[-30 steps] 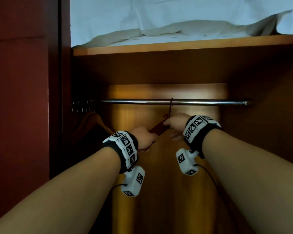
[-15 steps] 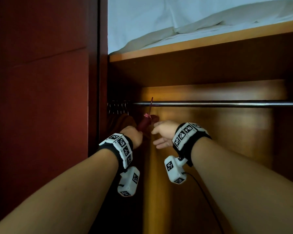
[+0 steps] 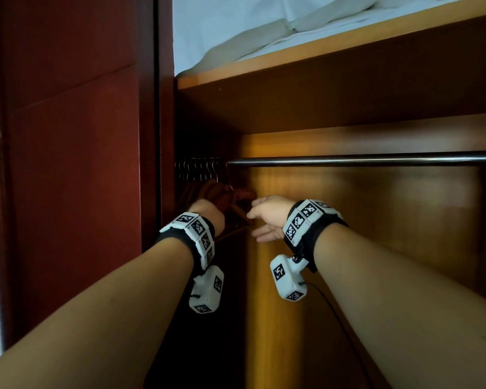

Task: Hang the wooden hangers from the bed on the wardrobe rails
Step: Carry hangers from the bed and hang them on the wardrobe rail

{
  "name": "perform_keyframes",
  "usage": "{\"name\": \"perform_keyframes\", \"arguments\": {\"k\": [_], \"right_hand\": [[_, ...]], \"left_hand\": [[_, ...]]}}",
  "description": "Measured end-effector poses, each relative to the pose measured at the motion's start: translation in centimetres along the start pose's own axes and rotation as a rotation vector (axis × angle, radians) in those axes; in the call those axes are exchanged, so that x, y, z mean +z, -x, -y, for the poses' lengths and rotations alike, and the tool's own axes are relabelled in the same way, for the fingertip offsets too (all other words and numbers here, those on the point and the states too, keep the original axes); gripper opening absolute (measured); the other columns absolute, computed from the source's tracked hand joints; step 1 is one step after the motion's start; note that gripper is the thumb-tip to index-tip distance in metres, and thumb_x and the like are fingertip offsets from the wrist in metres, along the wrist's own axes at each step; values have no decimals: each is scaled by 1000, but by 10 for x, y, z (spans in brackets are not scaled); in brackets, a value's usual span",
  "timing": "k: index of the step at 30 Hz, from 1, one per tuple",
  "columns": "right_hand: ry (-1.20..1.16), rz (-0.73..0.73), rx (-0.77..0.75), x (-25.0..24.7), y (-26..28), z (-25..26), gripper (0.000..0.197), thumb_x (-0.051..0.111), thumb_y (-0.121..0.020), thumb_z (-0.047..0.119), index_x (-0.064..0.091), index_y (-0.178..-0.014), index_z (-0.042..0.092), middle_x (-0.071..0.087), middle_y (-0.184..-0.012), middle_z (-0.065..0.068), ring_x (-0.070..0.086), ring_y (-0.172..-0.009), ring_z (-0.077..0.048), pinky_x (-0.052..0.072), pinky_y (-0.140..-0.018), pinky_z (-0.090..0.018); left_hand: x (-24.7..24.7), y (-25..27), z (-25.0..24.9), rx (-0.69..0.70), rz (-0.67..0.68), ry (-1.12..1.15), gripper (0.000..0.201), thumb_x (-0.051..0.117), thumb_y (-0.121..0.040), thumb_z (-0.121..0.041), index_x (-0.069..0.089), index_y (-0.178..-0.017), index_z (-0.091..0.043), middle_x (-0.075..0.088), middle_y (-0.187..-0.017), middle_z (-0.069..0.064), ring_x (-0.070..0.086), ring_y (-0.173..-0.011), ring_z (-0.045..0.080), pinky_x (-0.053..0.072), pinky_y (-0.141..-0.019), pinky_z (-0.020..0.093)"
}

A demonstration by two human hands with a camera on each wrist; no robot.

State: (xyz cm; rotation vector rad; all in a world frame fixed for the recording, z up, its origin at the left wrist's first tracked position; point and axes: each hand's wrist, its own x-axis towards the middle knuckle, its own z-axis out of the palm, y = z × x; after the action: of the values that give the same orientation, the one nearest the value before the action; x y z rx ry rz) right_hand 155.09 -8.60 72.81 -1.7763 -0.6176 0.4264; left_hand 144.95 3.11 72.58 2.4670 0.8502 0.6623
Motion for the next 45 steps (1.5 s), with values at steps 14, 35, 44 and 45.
{"name": "perform_keyframes", "arguments": {"k": [14, 35, 44, 45], "right_hand": [[50, -106, -59, -29, 17, -1, 54, 62, -92, 17, 43, -142, 18, 44, -146, -12, 68, -90, -28, 60, -75, -42], [101, -838, 81, -51, 200, -3, 28, 59, -91, 12, 60, -118, 9, 63, -118, -10, 73, -87, -34, 60, -77, -49], [163, -1105, 314, -26, 341, -26, 25, 60, -95, 19, 59, -119, 13, 70, -104, -10, 74, -82, -25, 61, -71, -39], [165, -1123, 322, -23, 359, -24, 25, 60, -95, 20, 59, -119, 12, 71, -103, -10, 74, -80, -25, 60, -71, -39]], "left_hand": [[-4, 23, -13, 261, -307, -14, 47, 54, -90, -32, 54, -136, -25, 38, -150, 6, 22, -143, 32, 24, -118, 44], [10, 91, -60, 676, 486, 842, 31, 56, -84, -27, 70, -99, -4, 73, -101, 17, 69, -98, 36, 57, -88, 51], [36, 178, -69, 789, 925, 970, 14, 62, -94, -32, 72, -94, -22, 75, -94, -2, 74, -87, 17, 61, -84, 46], [38, 191, -72, 803, 958, 976, 15, 60, -95, -31, 72, -96, -21, 75, -96, -3, 74, -87, 17, 61, -85, 46]]}}
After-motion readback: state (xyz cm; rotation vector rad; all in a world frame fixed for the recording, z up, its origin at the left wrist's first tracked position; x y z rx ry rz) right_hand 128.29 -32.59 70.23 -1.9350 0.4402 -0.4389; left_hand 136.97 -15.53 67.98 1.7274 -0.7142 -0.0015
